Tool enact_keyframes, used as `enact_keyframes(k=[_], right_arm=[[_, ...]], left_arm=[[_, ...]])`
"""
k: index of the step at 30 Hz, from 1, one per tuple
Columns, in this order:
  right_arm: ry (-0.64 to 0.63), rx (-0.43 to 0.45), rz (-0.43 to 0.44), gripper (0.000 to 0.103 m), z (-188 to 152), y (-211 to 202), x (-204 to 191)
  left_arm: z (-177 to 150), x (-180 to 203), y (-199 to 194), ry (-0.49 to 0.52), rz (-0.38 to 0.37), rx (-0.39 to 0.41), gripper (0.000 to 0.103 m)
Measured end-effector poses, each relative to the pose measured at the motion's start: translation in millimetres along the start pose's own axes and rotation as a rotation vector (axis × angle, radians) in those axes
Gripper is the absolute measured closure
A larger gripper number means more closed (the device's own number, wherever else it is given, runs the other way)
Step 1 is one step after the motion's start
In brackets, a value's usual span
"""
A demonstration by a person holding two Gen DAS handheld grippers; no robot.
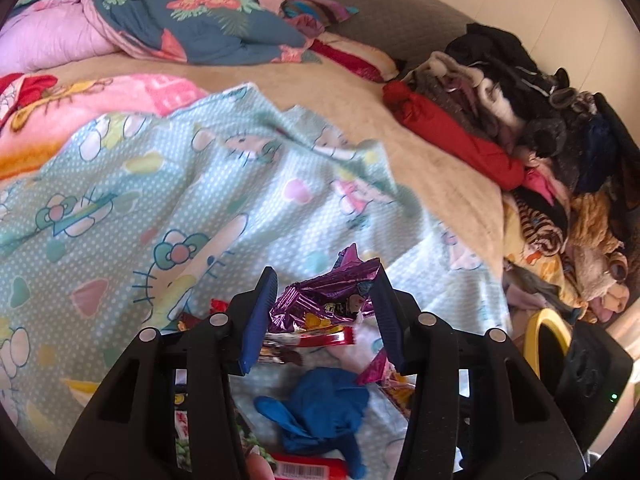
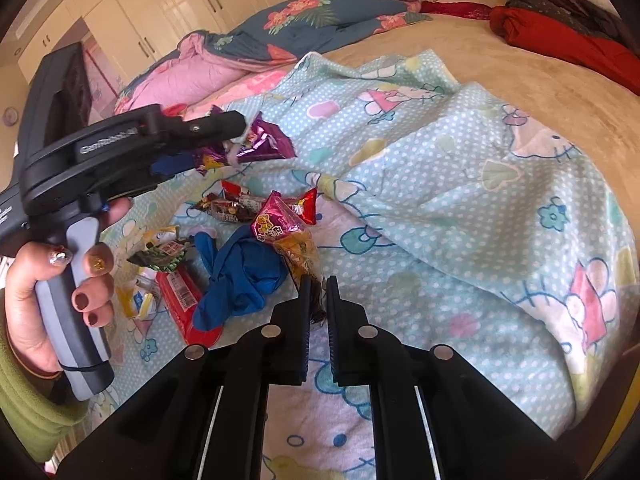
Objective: Collect trash
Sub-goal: 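Grasp the purple candy wrappers with the left gripper while the right gripper grasps the orange snack wrapper, then carry the purple wrappers with the left gripper while the right gripper carries the orange wrapper over the bin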
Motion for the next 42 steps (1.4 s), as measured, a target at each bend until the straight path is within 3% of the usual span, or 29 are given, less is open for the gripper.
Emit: enact_keyframes(k=[23,42], right_arm=[[0.148,0.164,-0.025,0.095,12.6,-79.4,56.7],[0.289,0.280,-0.065,0.095,11.7,-141.0,127.3]], left_arm=[[-1.4,83.7,-39.5,0.086,-0.086,0.092,0.065],[-22.0,158.7,-33.6,0.170,-0.163,0.066,0.065]])
Point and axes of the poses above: each gripper's, at about its wrist camera, not at the fingertips, and y roughly the way its jaws point, x to its right, z to its top, the point moved 8 cm from there along y, roughly the way its jaws point, and after that the axes turned 13 degrees about -z, right-handed, at the moved point
